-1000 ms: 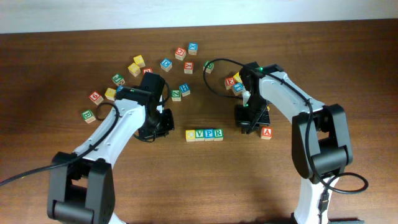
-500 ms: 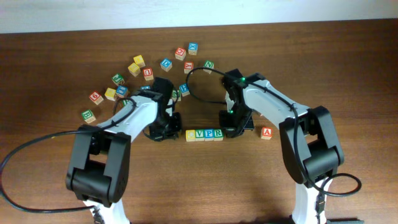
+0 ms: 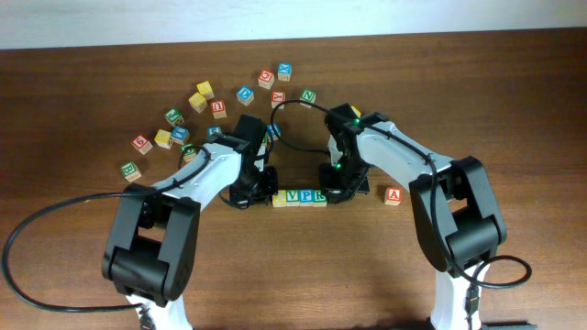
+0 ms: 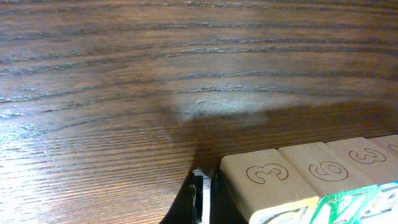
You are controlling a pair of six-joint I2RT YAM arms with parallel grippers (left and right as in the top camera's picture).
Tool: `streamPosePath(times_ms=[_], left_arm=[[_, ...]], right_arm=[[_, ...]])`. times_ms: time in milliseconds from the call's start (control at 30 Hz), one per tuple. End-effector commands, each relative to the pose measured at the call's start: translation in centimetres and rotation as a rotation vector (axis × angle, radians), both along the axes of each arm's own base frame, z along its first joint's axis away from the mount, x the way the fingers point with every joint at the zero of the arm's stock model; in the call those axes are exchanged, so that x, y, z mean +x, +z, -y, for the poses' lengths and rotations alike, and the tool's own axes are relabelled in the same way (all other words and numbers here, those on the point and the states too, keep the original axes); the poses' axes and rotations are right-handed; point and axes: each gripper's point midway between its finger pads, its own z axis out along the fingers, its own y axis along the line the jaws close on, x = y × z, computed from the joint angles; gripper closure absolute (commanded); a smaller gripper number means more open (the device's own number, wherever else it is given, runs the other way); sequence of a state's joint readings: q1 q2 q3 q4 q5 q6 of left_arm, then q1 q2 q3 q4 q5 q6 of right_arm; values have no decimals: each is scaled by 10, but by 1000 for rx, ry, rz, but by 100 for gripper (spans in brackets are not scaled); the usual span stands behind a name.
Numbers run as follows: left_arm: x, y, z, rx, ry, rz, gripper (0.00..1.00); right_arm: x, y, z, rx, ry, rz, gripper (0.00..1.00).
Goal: Spell out CVPR
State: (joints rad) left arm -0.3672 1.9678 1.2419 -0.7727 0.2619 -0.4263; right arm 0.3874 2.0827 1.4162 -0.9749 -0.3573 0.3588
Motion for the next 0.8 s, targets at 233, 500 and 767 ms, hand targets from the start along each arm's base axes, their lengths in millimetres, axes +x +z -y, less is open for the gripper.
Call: streamPosePath(times_ms=[233,500,767], left_arm=[[-8,-1,7,-33,-23,-35,100],[-6,-3,-1,10,-19,-22,100],[-2,-3,0,4,-19,-6,100]], right_arm=[[3,-5,0,-7,8,27,96],[2,-5,0,-12,-11,17,96],[0,-5,1,-16,-9,7,96]])
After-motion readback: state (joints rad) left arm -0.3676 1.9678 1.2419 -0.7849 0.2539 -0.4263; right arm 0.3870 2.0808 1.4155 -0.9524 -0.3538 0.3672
